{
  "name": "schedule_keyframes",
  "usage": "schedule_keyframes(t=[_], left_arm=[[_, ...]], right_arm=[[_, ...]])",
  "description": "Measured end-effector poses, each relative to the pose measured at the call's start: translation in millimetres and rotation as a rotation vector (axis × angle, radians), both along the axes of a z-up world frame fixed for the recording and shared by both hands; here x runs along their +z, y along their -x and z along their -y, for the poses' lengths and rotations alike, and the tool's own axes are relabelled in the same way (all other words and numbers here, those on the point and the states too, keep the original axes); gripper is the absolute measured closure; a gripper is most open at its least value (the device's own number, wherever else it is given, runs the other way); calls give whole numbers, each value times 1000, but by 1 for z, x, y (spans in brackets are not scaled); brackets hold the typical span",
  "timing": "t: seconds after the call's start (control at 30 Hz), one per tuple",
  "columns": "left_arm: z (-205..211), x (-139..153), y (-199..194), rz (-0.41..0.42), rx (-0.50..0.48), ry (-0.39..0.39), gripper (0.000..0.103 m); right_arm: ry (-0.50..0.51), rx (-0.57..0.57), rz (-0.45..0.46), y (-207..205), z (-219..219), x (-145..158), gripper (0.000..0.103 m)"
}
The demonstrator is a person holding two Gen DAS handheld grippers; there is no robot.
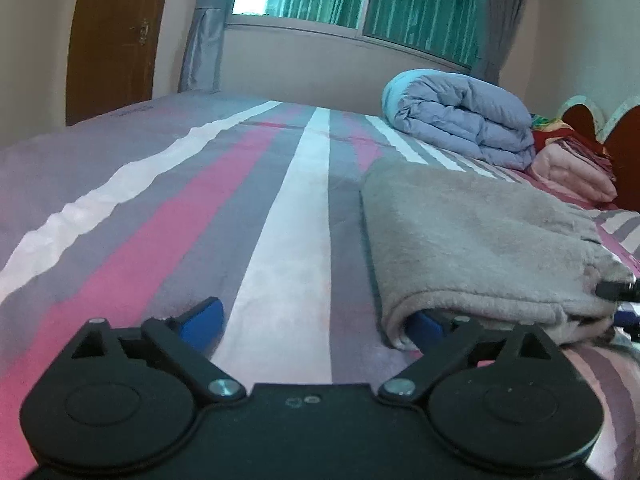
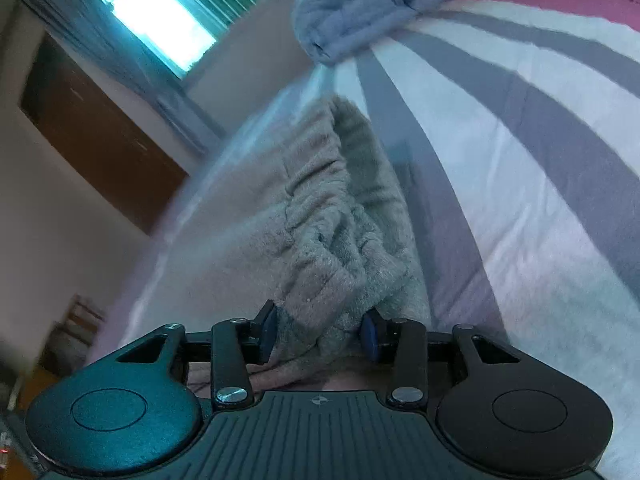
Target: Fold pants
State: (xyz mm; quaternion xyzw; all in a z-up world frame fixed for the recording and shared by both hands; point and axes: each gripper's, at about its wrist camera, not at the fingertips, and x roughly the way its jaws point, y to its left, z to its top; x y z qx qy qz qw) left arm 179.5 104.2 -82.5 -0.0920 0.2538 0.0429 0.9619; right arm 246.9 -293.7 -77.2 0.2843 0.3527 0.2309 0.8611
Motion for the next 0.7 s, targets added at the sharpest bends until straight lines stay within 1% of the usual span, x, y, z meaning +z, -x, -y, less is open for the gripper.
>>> schedule_keyframes(t=[0.07,0.17,0.2,0.23,0.27,0.3,0.33,0.37,0.4,0.47,0.53,0.6,0.67,0.7], left_arm=[[-3,2,4,5,-1,8,11],[-10,8,15,31,-4,61,11],[-13,12,19,56,2,83,10],[-17,16,28,98,19,110,7],[-23,19,36,139,43,141,6],[-28,22,39,172,69,167,6],[-33,24,42,200,79,200,6],[-38,24,40,205,77,235,6],[-39,25,32,185,70,250,6],[-35,26,15,150,39,247,6],[-27,26,-5,134,-11,253,6],[-17,25,-26,98,-71,252,6],[-7,17,-50,32,-126,247,6],[-3,12,-61,-18,-150,256,9]], right_arm=[[-18,-4,26,5,4,2,56],[-47,-27,32,12,8,0,52],[-64,-42,37,16,11,0,51],[-82,-59,41,22,16,0,48],[-96,-79,47,27,21,1,41],[-97,-106,60,32,27,7,38],[-91,-132,86,38,33,12,37],[-90,-151,106,42,39,18,37],[-91,-171,120,42,44,21,37],[-84,-188,119,36,49,24,37],[-84,-193,111,26,48,25,37],[-77,-185,104,15,43,27,37],[-32,-167,85,0,31,25,37],[-8,-151,61,-6,24,21,37]])
